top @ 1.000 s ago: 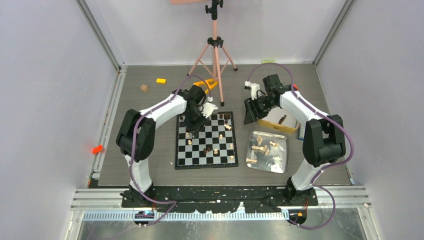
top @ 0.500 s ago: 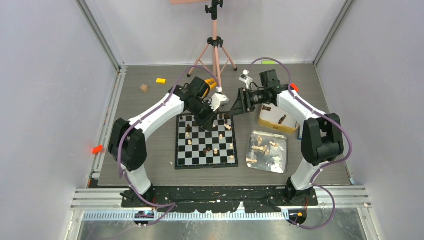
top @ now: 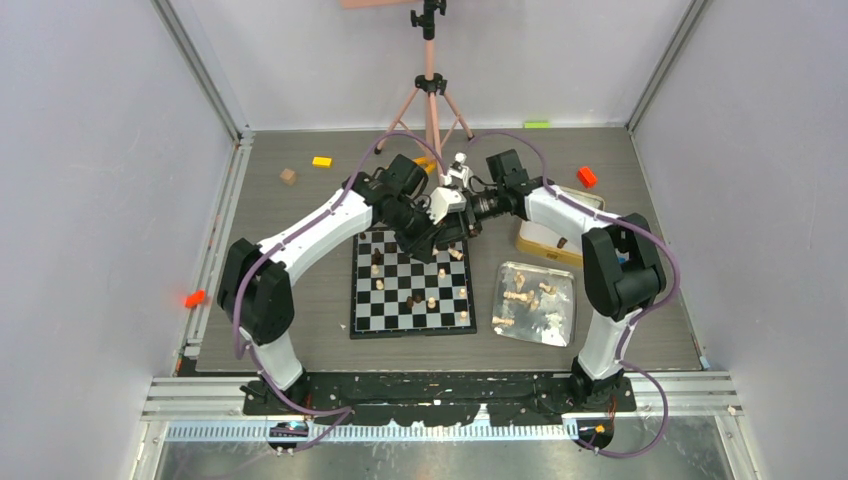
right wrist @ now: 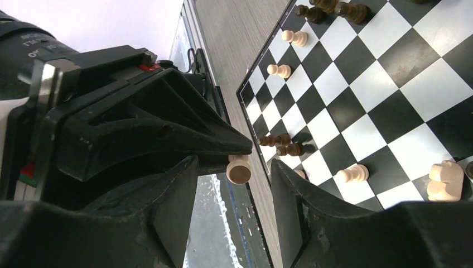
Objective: Set up the chess pieces on the board
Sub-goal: Place the chess piece on the chessboard.
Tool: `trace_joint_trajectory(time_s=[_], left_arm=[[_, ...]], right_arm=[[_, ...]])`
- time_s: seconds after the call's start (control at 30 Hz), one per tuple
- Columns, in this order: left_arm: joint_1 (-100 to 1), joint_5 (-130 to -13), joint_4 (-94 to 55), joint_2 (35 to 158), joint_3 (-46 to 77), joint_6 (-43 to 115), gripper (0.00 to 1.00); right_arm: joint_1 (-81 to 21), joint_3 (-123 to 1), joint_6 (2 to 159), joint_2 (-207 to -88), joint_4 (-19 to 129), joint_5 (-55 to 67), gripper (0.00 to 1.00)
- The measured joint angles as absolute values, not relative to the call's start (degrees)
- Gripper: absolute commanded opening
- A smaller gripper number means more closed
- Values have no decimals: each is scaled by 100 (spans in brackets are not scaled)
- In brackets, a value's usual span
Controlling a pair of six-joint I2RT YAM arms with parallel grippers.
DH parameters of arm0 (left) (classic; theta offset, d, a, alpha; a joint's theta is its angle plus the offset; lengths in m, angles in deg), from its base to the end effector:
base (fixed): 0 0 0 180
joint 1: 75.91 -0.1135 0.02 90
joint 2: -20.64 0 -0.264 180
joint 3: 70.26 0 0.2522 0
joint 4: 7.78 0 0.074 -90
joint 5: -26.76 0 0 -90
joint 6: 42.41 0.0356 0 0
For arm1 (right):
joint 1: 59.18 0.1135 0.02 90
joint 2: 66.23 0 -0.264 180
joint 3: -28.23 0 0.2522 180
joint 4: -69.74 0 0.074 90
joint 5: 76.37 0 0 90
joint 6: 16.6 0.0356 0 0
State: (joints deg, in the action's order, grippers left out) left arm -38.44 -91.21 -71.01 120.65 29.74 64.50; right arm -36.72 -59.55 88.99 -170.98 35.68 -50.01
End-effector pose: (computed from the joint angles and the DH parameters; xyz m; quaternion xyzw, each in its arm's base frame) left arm 0.2800 -0.2356 0.2793 0.4811 0.8141 -0.2714 0.1790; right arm 0.3435 0.1765 0.2254 -0.2235 0.7891 0.5623 0.1059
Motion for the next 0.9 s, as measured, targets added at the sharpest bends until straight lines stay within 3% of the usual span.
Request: trace_joint_trajectory(time_s=[0.43, 0.73, 0.8, 0.9], left_arm=[[-3818, -8839, -6983, 11980, 2974, 6432, 5], [-3811, -8771, -6972, 11975, 2974, 6432, 10], [-3809, -8769, -6972, 11973, 2974, 6432, 15], [-3809, -8765, -6966, 11973, 2974, 6434, 34]], right_arm=[[-3598, -5839, 9074, -17266, 3680, -5103, 44], [-3565, -5826, 9315, -17290, 3911, -5206, 20], [-3565, -5821, 9347, -17290, 3948, -5208, 13], [-3568, -5815, 9402, -17290, 3977, -5197, 5]])
